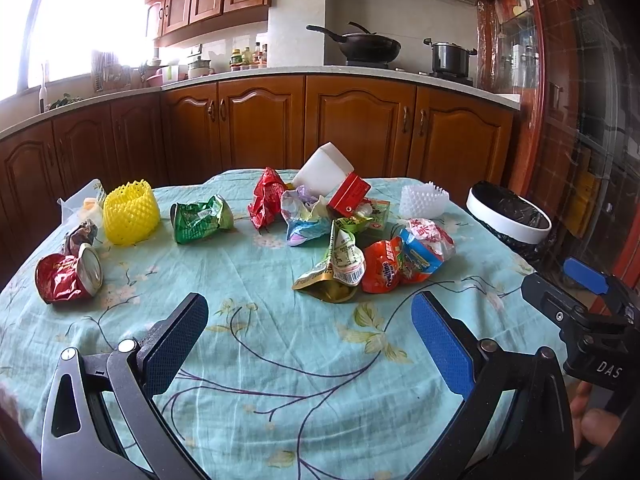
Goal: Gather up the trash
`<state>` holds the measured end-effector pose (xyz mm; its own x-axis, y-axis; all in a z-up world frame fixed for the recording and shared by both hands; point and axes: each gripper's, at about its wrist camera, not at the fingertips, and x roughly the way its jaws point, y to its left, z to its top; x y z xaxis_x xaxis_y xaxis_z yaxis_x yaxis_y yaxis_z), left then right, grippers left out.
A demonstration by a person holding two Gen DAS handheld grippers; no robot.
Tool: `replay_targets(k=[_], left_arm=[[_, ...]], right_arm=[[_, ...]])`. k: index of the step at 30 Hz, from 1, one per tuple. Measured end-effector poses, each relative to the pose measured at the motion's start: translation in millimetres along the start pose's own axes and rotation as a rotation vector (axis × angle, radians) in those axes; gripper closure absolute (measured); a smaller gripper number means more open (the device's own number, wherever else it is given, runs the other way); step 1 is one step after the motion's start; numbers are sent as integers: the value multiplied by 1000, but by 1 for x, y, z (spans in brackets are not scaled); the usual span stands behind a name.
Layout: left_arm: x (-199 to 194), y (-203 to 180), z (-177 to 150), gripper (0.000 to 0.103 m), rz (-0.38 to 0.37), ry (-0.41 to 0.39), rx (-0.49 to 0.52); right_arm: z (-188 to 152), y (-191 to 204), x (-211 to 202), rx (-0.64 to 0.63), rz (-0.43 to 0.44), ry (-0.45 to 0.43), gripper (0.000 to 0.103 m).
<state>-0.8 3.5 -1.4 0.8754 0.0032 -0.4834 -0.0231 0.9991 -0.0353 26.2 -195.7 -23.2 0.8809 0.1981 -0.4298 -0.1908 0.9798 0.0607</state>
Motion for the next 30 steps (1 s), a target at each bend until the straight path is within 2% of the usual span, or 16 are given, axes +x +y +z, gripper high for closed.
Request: replay_targets(k=[30], left_arm=[[6,4,-2,0,-1,22,-14]], right_arm=[[-1,2,3,5,12,3,0]])
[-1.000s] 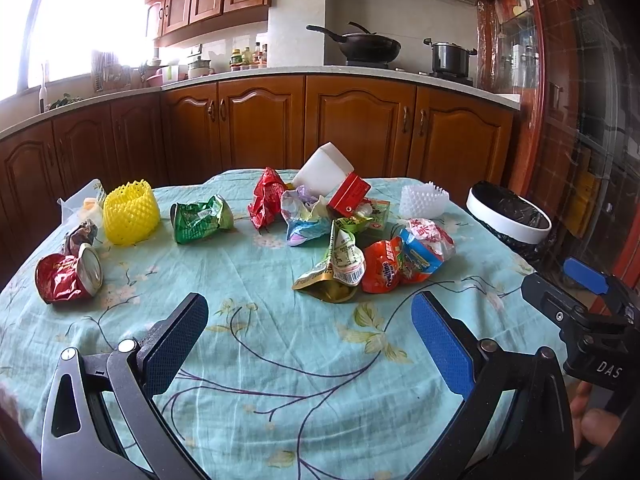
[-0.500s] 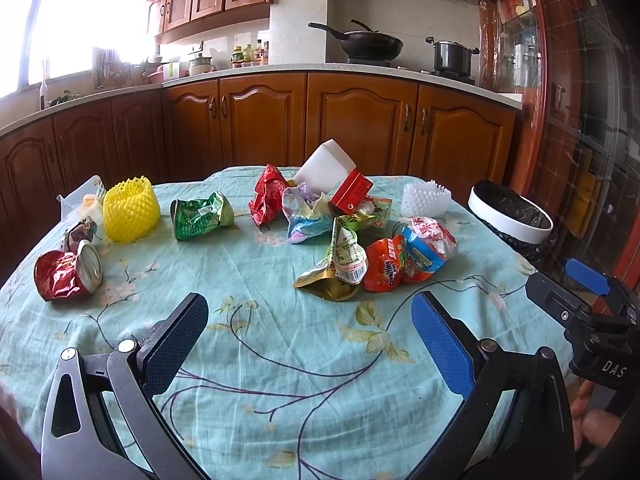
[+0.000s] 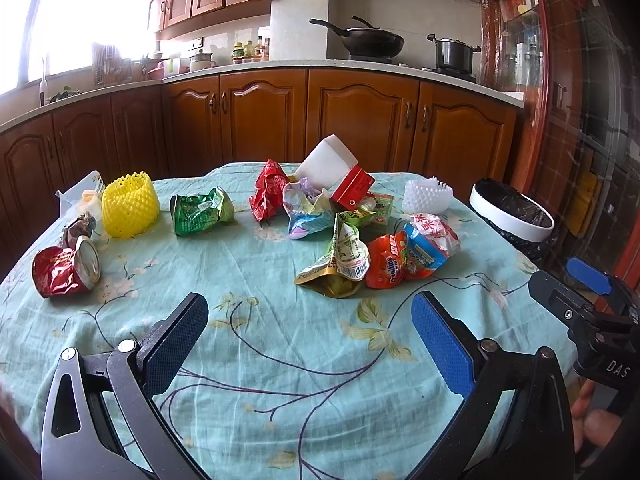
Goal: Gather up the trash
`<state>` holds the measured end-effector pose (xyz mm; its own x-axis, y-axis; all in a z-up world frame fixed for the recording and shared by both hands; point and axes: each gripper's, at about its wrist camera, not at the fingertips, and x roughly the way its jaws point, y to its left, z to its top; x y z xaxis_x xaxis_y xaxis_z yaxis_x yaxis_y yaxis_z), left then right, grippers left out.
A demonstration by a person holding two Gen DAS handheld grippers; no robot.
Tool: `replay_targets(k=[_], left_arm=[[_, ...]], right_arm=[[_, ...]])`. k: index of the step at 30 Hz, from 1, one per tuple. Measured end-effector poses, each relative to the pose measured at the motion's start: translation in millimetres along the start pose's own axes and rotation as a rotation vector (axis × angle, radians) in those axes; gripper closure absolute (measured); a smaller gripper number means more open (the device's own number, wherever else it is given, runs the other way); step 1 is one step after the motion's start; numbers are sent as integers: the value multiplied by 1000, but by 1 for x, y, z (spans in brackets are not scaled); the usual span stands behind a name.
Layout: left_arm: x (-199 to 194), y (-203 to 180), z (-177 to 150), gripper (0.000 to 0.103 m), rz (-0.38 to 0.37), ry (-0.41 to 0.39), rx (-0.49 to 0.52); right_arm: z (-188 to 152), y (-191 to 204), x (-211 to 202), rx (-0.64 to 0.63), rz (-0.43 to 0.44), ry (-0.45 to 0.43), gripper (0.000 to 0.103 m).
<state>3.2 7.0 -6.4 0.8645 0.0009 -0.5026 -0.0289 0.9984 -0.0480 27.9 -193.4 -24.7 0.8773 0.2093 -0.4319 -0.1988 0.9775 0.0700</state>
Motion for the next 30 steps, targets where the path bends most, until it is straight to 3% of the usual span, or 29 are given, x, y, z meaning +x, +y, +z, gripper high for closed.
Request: replay_targets(k=[17,30], left_arm=[[2,1,1,0,-2,9,-8],[27,13,11,0,-22,70,-48]], right_arm=[[-1,2,2,4,3,4,0],[4,-5,16,35,38,42,1]])
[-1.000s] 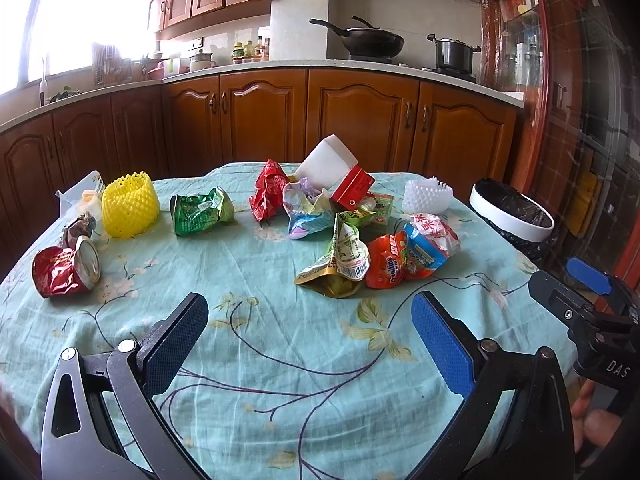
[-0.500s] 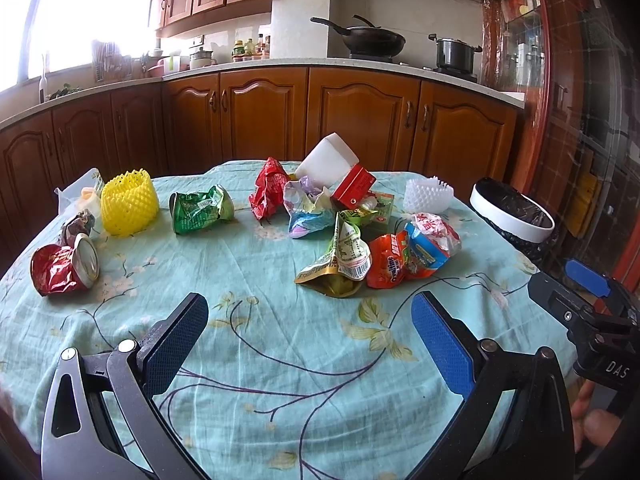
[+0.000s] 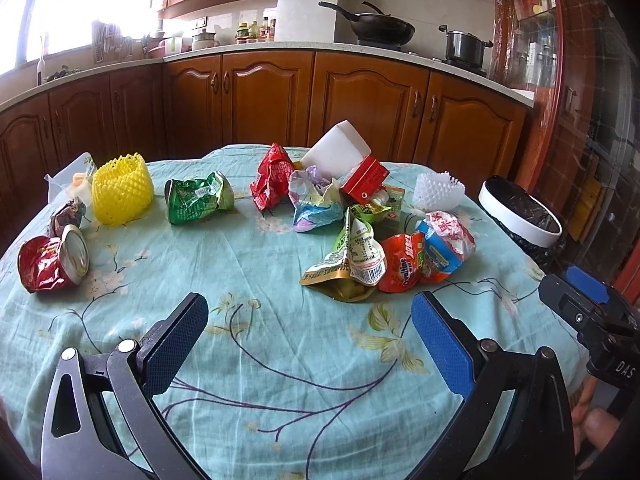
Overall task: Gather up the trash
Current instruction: 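Grasp the green drink pouch with the left gripper while the right grasps the white-red plastic bag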
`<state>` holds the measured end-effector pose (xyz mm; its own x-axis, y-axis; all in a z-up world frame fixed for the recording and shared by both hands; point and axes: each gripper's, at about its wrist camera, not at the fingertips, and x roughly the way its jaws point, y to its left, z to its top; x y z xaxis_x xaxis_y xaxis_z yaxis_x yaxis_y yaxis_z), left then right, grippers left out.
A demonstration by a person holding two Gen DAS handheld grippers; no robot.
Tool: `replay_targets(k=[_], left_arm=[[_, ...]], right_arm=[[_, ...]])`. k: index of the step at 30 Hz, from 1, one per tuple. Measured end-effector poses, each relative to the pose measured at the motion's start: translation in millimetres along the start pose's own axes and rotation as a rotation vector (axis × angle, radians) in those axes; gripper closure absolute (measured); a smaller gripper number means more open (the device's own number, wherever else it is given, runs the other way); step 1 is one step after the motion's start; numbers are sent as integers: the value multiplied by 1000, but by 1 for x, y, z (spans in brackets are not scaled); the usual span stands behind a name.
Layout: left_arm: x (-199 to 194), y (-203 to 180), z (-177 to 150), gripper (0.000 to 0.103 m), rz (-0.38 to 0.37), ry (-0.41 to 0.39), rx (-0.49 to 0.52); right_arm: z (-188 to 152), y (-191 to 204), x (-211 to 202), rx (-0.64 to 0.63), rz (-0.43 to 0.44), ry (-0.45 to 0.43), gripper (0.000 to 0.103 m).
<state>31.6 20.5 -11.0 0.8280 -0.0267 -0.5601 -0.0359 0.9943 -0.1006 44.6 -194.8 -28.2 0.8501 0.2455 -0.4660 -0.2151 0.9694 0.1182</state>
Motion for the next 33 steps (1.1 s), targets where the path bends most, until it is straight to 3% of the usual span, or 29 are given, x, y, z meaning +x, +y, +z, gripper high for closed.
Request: replay_targets(k=[7,14,18,25,33], left_arm=[[14,4,17,0,-43,21,-22],[30,5,38,4,-69,46,-27],[41,2,46,5,-75,64,-13],[68,0,53,17,-98,135,12],[101,-4,52,40,-158,240,22]], right_arm=[[12,-10,11,39,32,25,5],[27,-19,31,73,71,64,21],[37,-20,41,75,86,74,24],[47,-23,72,97,121,139,31],[46,-23,110,110,144,227,43]])
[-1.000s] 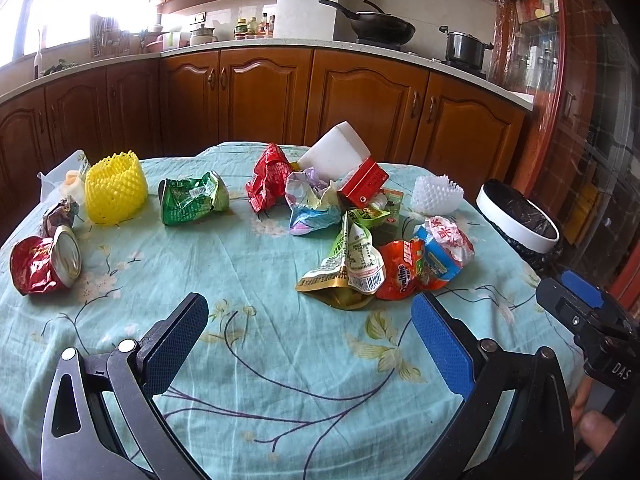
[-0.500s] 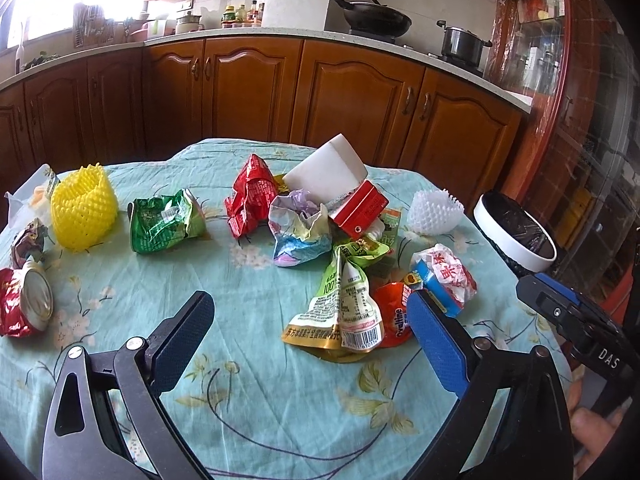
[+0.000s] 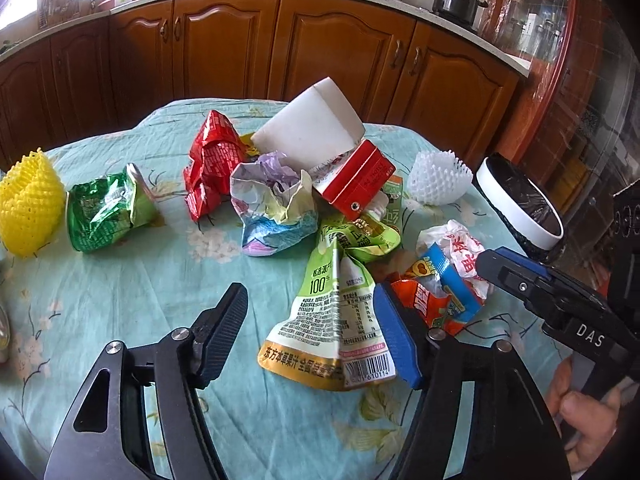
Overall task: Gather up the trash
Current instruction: 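Grasp the green drink pouch with the left gripper while the right grasps the white-red plastic bag, then carry the pouch and plastic bag in both grippers over the black-lined bin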
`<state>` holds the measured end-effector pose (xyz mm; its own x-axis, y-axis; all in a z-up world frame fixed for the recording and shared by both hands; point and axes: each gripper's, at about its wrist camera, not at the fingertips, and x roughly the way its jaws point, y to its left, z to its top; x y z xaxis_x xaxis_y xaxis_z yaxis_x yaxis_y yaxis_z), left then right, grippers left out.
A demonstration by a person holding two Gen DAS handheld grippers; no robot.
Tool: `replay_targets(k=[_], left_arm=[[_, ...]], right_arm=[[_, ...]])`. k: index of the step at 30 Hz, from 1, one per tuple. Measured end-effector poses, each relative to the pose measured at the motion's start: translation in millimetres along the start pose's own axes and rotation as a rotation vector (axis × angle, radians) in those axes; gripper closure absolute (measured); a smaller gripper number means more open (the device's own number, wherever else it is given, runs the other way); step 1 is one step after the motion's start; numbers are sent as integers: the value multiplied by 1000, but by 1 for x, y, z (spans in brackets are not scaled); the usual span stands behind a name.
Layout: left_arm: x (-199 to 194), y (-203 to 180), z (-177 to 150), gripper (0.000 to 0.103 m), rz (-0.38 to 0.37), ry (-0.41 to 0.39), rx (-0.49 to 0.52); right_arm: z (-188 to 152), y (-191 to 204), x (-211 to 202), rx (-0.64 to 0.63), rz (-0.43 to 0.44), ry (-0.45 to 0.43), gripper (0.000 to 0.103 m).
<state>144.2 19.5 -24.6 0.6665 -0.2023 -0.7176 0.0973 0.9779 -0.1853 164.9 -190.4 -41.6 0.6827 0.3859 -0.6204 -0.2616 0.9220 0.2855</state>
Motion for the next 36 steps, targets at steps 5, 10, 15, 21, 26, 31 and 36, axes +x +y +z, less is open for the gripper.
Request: replay_targets(k=[5,10,15,21,26,31,36], left_arm=[[12,-1,-1,70,-69,43,0],[7,-13,-2,95,-86,31,53],[2,-13,0,101,-104,16,55],[-26,-16,0,101,-130,-44,60],[-42,-25,3,101,-154,-84,84],[-47,-32,7,101,-170,-95,91],[-47,-47,14,101,-186,-111,110]], right_arm=[[1,-5,18,19,14,52,54],[0,-1,17,0,23,42,62],[1,1,12,7,32,23,69],[6,0,-6,6,25,-18,75],[8,-4,-17,14,21,-39,91],[3,-9,-19,19,13,-33,91],[2,-10,-29,15,2,-55,92]])
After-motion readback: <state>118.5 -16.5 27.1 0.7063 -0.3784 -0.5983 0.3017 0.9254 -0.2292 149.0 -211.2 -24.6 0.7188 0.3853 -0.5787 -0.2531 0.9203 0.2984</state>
